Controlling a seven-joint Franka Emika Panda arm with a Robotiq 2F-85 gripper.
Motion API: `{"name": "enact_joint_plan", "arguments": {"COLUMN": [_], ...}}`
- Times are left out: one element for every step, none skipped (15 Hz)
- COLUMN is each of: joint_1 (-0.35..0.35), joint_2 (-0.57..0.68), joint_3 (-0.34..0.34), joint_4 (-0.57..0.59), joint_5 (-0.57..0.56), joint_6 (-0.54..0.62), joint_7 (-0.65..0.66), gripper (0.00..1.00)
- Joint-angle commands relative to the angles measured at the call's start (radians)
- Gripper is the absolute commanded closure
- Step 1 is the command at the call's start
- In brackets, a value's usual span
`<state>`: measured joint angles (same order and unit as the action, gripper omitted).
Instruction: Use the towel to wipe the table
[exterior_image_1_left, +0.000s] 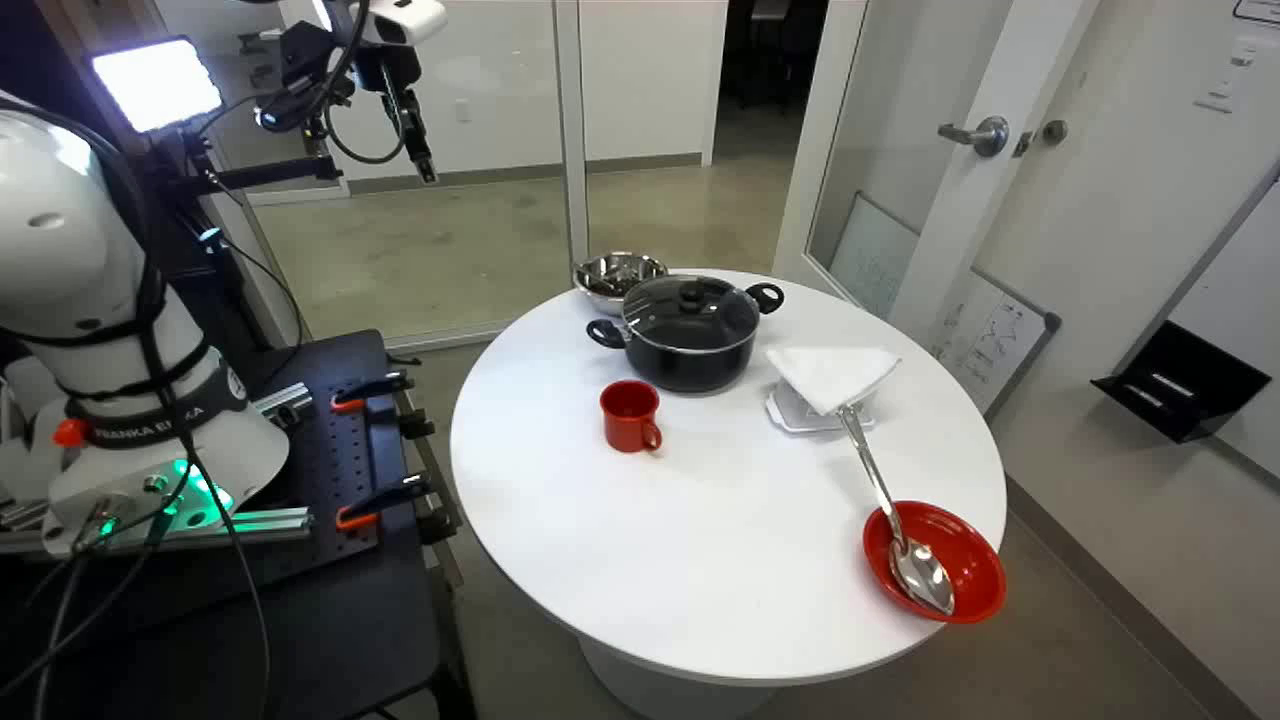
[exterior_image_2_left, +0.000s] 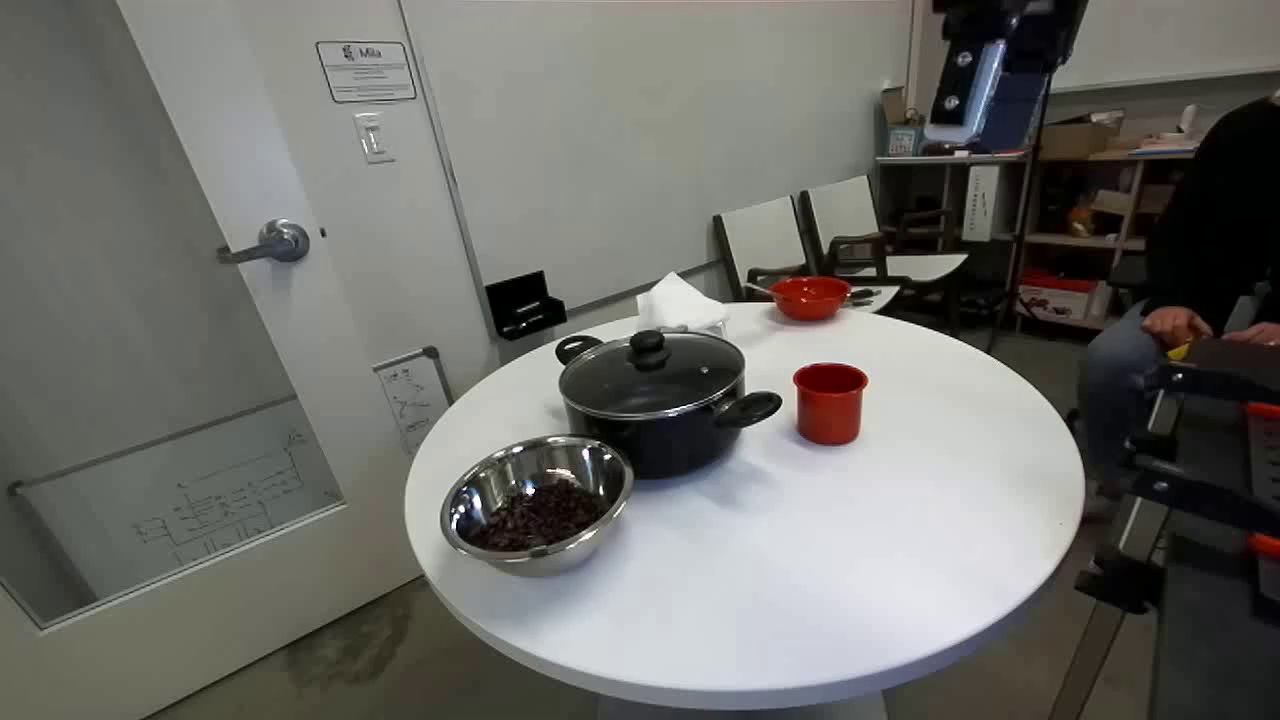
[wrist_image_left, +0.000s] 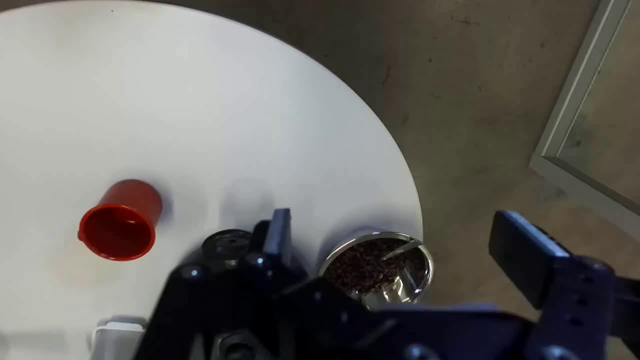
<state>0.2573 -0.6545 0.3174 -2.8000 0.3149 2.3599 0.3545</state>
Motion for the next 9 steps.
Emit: {"name": "enact_joint_plan", "arguments": {"joint_1": [0.008,0.009,0.008,0.008,0.008,0.008,0.008,-0.006,-0.035], "joint_2": [0.001,0.002,0.004,0.005,0.005,0.005,0.005,0.013,0.025], "joint_3": [-0.010,-0.010,-0.010,-0.010,-0.010,-0.010,-0.010,-0.007,0.006], "joint_4": [0.001,0.001,0.001,0.001,0.001,0.001,0.001,0.001,0.004], "joint_5": [-0.009,-0.009,-0.009,-0.009,-0.009,-0.009,-0.009,-0.026,-0.041], "joint_6": [-0.003,-0.003,-0.003,-0.003,-0.003,-0.003,-0.003,0.020,0.043], "joint_7": [0.006,0.006,0.006,0.006,0.006,0.006,0.006,0.002,0.040], "gripper": [0.00,0.00,0.00,0.00,0.00,0.00,0.00,0.00,0.00]}}
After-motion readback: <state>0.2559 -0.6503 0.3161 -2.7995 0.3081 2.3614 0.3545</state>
